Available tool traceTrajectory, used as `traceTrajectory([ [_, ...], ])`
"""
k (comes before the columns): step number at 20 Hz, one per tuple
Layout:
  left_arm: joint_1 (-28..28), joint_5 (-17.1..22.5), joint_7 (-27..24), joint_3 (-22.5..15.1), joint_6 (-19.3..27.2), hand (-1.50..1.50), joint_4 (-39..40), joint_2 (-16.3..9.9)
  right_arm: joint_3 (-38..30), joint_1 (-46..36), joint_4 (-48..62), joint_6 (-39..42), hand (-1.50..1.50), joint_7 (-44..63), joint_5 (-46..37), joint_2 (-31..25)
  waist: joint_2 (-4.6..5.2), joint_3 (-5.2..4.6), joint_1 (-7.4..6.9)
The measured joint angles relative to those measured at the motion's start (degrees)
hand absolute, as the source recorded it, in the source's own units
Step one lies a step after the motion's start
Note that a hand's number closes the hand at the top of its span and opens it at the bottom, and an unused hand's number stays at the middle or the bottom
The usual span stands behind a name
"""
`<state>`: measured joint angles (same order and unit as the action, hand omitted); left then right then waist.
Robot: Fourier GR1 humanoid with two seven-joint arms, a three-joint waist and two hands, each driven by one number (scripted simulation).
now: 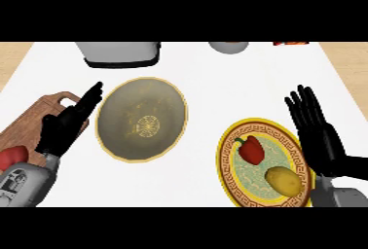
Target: Pick the lemon from the plate and place it in the bowl
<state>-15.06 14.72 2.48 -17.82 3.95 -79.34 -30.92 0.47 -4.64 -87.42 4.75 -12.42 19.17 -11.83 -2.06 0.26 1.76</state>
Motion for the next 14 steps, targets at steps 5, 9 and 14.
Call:
traceTrajectory([
  [5,-2.1,1.3,-2.2,4.5,2.6,0.0,-1.3,0.3,12.0,-0.8,-4.6,14.6,-1.5,3.8,3.1,-0.6,0.79,-0.27,-4.0],
  [9,-1.7,3.5,-4.0,9.6,6.0,0.0,-1.5,1.1,18.3,-2.1,-12.9,23.4,-1.5,1.7,-2.5,-6.2,0.07,-0.5,-4.05],
  [14,1.1,6.0,-6.8,15.5,8.1,0.0,-2.5,1.0,18.0,8.1,-23.5,32.3,-1.5,-10.5,-7.8,-15.6,0.87,-0.27,-1.31],
])
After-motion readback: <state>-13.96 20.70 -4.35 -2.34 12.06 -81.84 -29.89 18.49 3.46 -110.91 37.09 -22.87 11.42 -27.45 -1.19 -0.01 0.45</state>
